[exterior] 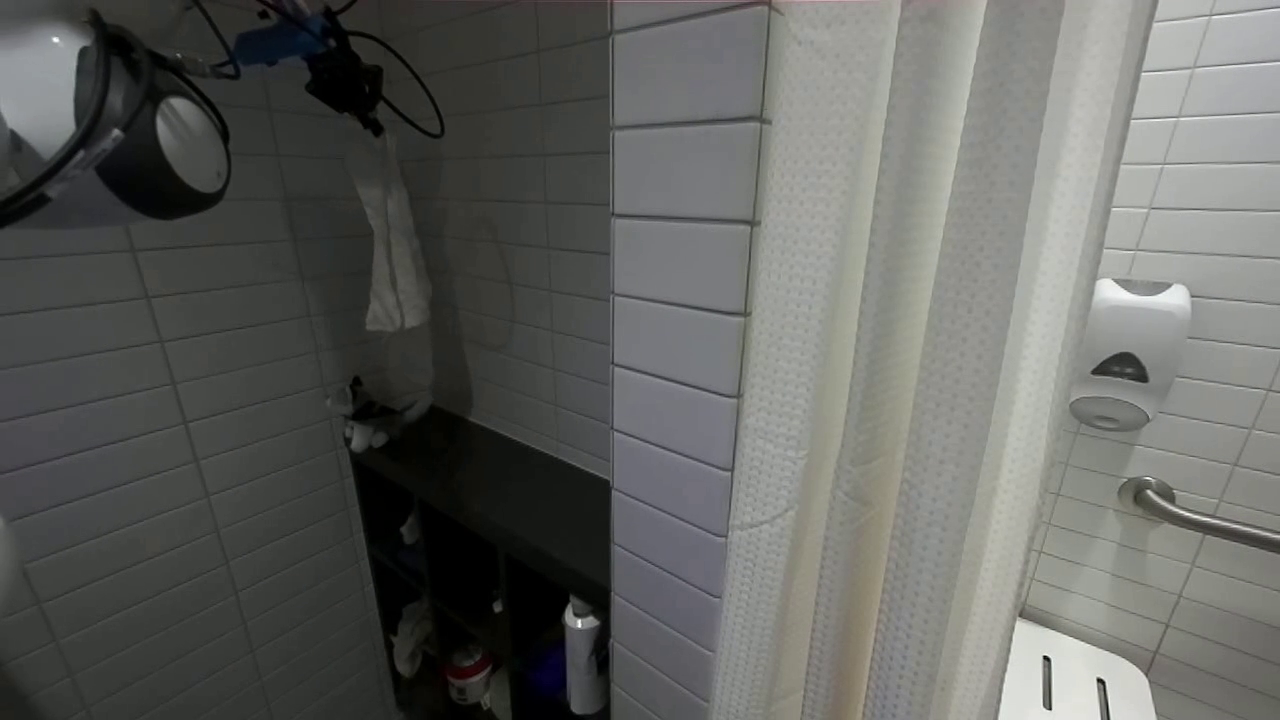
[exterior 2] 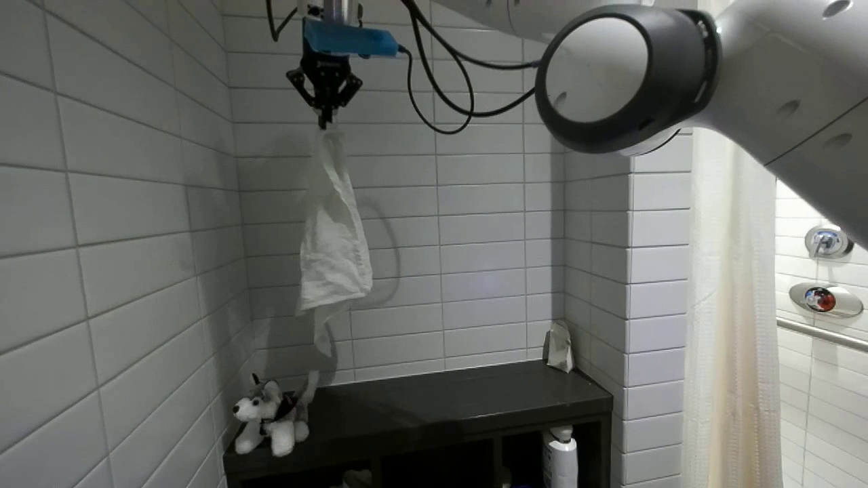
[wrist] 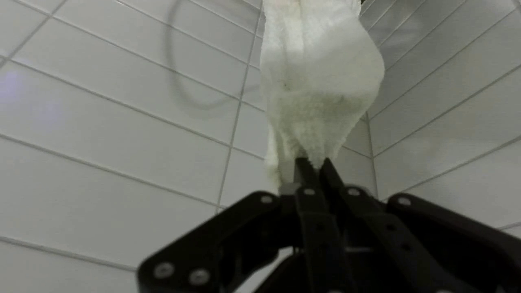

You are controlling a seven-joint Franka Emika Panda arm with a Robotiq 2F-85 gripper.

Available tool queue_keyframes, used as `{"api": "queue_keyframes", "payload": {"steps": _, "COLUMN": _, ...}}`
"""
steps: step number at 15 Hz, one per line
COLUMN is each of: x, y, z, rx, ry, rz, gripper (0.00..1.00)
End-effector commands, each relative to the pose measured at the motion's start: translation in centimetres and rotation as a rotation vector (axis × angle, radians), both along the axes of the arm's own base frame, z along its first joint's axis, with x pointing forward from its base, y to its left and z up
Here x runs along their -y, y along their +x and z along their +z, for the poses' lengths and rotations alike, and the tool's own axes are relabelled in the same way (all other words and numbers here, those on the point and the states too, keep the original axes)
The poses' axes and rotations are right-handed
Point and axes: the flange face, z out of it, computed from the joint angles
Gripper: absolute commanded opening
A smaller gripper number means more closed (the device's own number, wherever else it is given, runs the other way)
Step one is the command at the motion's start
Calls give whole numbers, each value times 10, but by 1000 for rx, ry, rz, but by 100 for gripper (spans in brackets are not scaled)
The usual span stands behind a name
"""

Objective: Pick up the white towel then set it back down on the cabinet.

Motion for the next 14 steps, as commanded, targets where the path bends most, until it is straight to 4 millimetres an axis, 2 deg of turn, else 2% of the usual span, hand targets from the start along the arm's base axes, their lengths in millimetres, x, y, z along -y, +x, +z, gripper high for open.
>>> {"api": "queue_keyframes", "payload": {"steps": 1, "x": 17, "y": 3, "z": 3, "rx": -2, "ry": 43, "rz": -15, "gripper": 2}}
{"api": "queue_keyframes", "payload": {"steps": 6, "x": 26, "y": 5, "z": 3, "rx": -2, "ry": 50, "rz": -30, "gripper": 2}}
{"api": "queue_keyframes", "payload": {"steps": 11, "x": 23, "y": 3, "z": 3, "rx": -13, "ry": 49, "rz": -14, "gripper": 2}}
{"api": "queue_keyframes", "payload": {"steps": 12, "x": 20, "y": 5, "z": -1, "rx": -6, "ry": 24, "rz": -29, "gripper": 6}}
{"api": "queue_keyframes", "payload": {"steps": 14, "x": 19, "y": 5, "z": -1, "rx": -6, "ry": 26, "rz": -26, "gripper": 6}}
